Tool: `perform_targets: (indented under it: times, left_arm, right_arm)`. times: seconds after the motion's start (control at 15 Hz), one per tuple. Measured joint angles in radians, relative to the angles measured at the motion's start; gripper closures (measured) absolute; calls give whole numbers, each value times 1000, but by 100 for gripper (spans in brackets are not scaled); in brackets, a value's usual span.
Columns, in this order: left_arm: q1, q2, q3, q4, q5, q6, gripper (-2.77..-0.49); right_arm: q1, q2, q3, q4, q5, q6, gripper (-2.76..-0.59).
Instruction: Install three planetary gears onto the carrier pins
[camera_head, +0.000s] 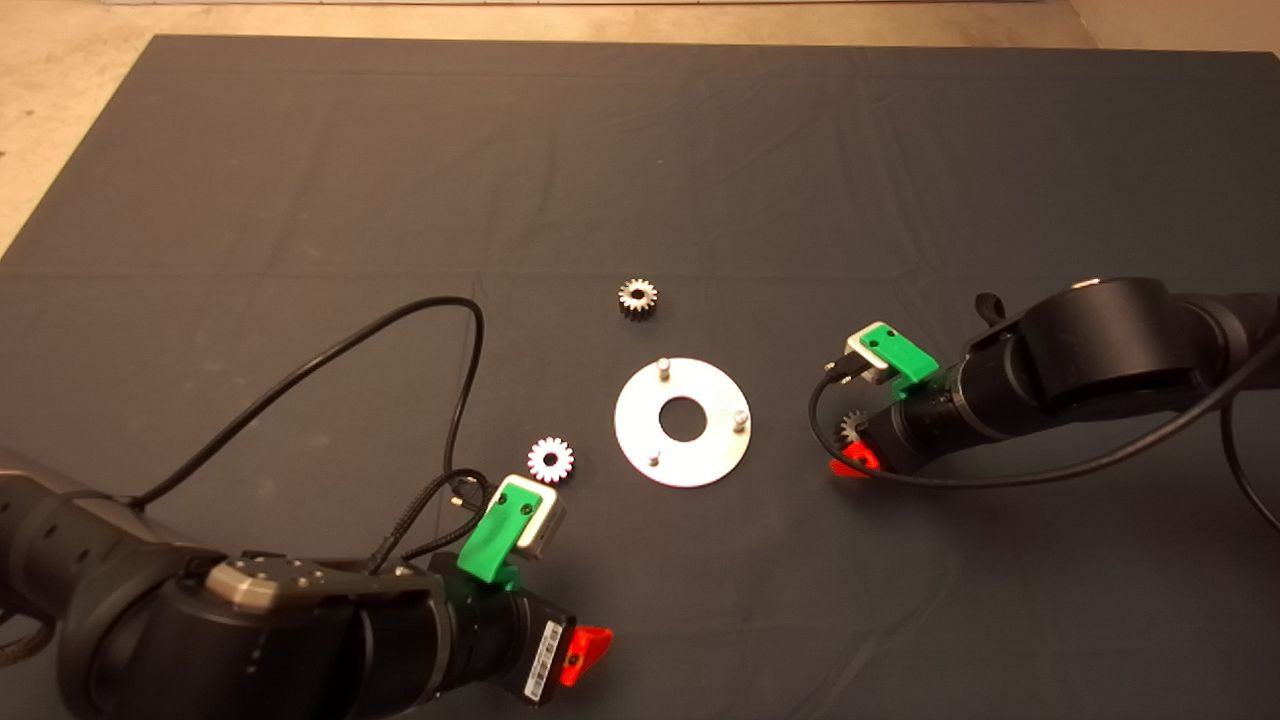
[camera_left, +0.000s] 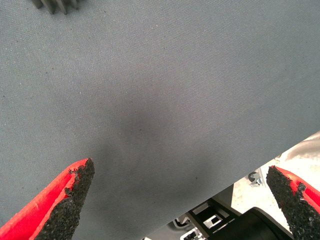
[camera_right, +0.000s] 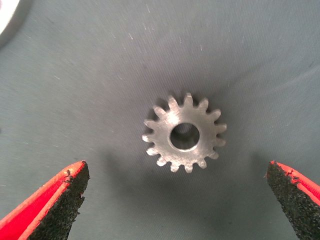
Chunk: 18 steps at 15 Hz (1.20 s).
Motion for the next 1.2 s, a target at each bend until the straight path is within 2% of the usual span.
perform_targets:
  times: [0.13,0.67,0.73,0.8,0.93,1.0,1.2]
  left_arm:
    - [0,0,0,0,0,0,-248]
    - [0,-2,0,0,0,0,-248]
    - [0,-3,0,0,0,0,-248]
    - [0,-3,0,0,0,0,-248]
    - [0,-3,0,0,0,0,-248]
    - [0,-3,0,0,0,0,-248]
    - [0,-3,0,0,0,0,-248]
  right_arm:
    - [-11,0,-10,0,0,-9,-265]
    - [-11,24,-51,0,1,-13,-258]
    - [-11,27,-51,0,6,-13,-258]
    - [-11,28,-51,0,12,-13,-245]
    - [-11,28,-51,0,37,-13,-243]
    - [-11,28,-51,0,46,-13,-234]
    - [-11,28,-51,0,49,-13,-218]
